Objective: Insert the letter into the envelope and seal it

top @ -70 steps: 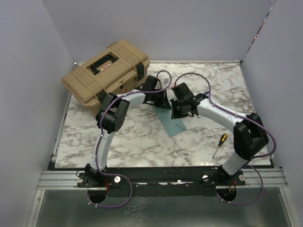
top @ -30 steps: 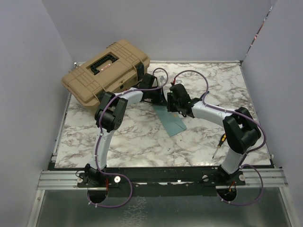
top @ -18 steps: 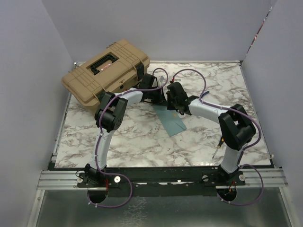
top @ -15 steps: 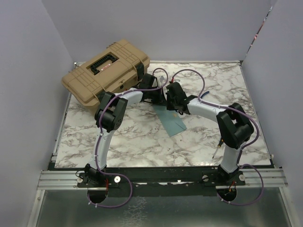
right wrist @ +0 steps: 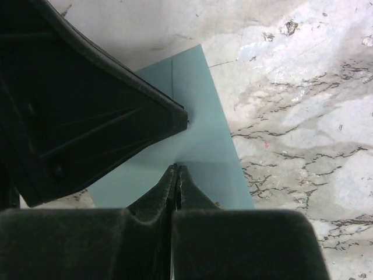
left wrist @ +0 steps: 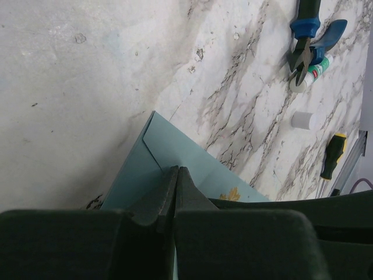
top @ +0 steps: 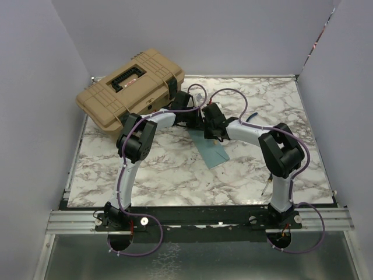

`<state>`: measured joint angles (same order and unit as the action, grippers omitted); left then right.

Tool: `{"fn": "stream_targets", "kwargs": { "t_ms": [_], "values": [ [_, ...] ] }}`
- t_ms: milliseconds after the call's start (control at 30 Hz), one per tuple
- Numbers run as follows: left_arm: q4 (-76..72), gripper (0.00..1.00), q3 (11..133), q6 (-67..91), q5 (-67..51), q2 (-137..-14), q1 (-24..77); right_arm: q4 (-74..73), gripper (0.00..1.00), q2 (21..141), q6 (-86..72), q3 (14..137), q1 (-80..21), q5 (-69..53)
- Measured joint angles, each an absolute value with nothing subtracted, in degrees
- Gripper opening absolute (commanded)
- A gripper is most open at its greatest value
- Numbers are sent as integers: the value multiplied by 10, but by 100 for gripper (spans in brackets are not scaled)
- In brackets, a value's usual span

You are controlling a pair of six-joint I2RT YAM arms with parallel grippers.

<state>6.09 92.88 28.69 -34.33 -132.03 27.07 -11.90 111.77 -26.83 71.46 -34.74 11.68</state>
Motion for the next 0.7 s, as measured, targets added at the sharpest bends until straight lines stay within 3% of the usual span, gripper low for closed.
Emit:
{"fn": "stream_targets", "kwargs": {
  "t_ms": [300, 700],
  "values": [
    [58, 0, 929, 287, -343, -1320, 270, -134, 0, 1131, -268, 732, -345, 101],
    [58, 0, 929, 288, -343, -1321, 270, -117, 1, 1074, -241, 652, -342, 47]
  ]
}}
